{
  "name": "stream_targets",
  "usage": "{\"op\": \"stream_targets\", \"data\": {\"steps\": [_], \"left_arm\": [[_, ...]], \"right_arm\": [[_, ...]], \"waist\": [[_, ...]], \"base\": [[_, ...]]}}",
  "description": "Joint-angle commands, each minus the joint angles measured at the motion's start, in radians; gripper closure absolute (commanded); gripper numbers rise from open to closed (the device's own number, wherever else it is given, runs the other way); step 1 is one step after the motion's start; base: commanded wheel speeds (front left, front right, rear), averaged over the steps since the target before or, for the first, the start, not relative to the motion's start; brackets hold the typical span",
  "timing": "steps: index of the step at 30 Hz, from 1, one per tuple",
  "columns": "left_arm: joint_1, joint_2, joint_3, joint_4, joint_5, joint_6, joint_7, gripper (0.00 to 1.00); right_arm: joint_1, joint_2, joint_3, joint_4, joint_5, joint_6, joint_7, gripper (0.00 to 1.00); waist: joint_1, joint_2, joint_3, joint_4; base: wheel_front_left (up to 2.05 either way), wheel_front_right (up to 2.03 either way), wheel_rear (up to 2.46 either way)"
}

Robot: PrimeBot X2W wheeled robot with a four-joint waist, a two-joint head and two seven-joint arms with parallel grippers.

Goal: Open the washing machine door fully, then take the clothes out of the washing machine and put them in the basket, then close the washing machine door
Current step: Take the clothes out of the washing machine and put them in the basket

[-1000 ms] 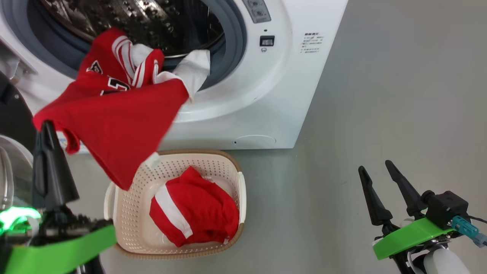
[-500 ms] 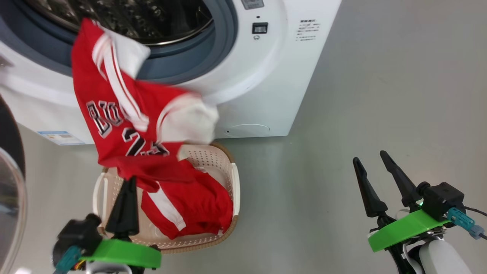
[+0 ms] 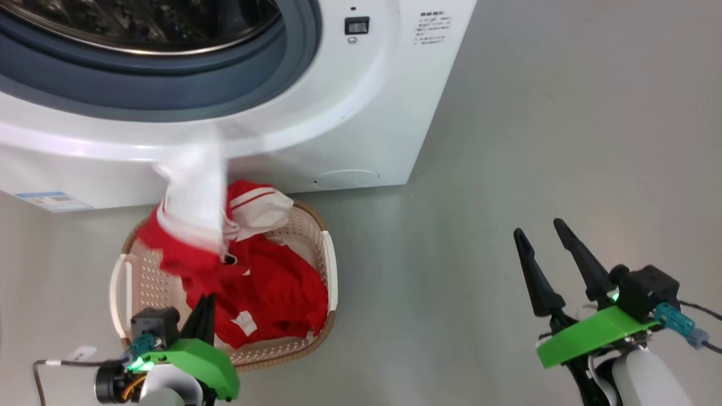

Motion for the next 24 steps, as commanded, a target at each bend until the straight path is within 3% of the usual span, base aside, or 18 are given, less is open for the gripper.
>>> {"op": "stream_targets", "data": {"steps": [1, 10, 24], "left_arm": [[-0.035, 0.016, 0.033, 0.047, 0.002, -0.013, -0.01, 1.0], [-0.189, 0.012, -0.011, 0.378, -0.024, -0.035, -0.011, 1.0], [-0.325, 0.051, -0.098, 0.515, -0.088, -0.036, -0.011, 1.0]], "right_arm": [[-0.025, 0.0, 0.027, -0.021, -0.001, 0.003, -0.012, 0.0], [-0.054, 0.006, 0.044, -0.024, -0.002, 0.003, -0.012, 0.0], [-0.097, 0.018, 0.058, -0.038, -0.007, 0.003, -0.012, 0.0]], "waist": [[0.0, -0.0001, 0.015, -0.011], [0.0, -0.0001, 0.074, -0.037], [0.0, -0.0001, 0.19, -0.082]], "base": [[0.0, 0.0, 0.0], [0.0, 0.0, 0.0], [0.0, 0.0, 0.0]]}}
